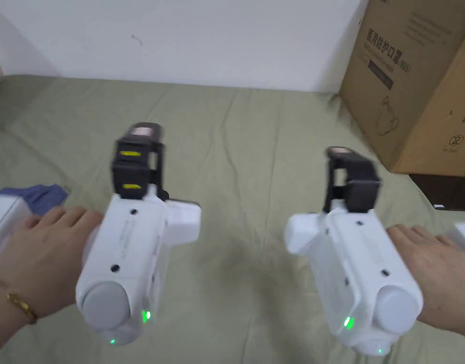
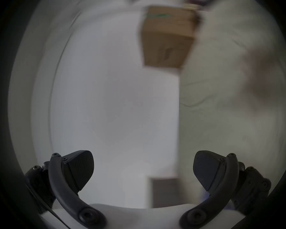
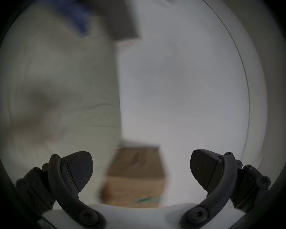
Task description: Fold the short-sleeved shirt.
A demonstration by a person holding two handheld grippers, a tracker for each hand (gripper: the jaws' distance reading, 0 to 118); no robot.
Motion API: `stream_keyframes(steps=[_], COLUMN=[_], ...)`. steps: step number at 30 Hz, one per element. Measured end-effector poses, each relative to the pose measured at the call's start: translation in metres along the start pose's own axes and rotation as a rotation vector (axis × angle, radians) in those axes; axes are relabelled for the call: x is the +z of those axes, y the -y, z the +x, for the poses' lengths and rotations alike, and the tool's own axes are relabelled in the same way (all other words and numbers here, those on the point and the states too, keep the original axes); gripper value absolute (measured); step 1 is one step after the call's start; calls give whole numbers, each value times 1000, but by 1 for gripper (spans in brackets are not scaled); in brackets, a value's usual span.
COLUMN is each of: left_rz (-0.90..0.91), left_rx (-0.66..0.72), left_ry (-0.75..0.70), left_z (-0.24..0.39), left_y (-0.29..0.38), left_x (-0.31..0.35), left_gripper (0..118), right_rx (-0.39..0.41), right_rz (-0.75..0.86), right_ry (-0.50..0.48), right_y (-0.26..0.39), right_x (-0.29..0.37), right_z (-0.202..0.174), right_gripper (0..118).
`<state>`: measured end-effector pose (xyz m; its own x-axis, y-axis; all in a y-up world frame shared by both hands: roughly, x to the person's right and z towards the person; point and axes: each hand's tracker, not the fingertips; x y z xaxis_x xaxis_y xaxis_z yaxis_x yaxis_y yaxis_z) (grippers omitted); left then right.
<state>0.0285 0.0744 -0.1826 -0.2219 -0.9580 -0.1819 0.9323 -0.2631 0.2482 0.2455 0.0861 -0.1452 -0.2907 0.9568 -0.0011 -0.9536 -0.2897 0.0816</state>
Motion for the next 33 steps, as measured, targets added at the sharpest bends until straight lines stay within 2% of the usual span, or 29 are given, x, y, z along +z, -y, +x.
stream_keyframes(steps=[1, 2, 3, 5, 8, 11, 12, 14, 15, 16, 18, 21, 24, 33], left_rz=[88, 145, 193, 204, 98, -80, -147, -280, -334, -343, -370, -368, -386, -381], left_rx=[-147, -221, -252, -174, 192, 750, 997, 1382, 1543, 1656, 1773, 1801, 1777, 1748], left_ry=[-16, -36, -52, -34, 20, 128, 150, 116, 71, 55, 22, -14, -24, 39], left_z=[5, 8, 10, 10, -8, -35, -46, -52, -50, -52, -46, -39, -34, -27], left_y=[0, 0, 1, 4, 9, 25, 36, 52, 57, 59, 60, 53, 47, 42], left_x=[5, 8, 11, 17, 15, -1, -8, -14, -15, -12, -8, 2, 5, 6], left_gripper=[118, 118, 118, 118, 118, 118, 118, 118, 118, 118, 118, 118, 118, 118], right_rx=[158, 262, 305, 248, -141, -770, -1011, -1421, -1593, -1739, -1887, -1937, -1914, -1861], right_rz=[71, 130, 174, 194, 82, -42, -80, -114, -138, -157, -192, -236, -258, -278], right_ry=[25, 47, 30, -43, -136, -190, -191, -216, -211, -179, -90, 1, 27, -7], right_y=[-3, -2, 0, -4, 1, 19, 29, 51, 60, 67, 73, 75, 65, 56], right_x=[3, 6, 9, 9, 5, -2, -3, -6, -7, -7, -6, 1, 11, 16], right_z=[-8, -16, -16, -12, 13, 51, 61, 73, 72, 68, 51, 33, 25, 20], right_gripper=[116, 116, 116, 116, 116, 116, 116, 116, 116, 116, 116, 116, 116, 116])
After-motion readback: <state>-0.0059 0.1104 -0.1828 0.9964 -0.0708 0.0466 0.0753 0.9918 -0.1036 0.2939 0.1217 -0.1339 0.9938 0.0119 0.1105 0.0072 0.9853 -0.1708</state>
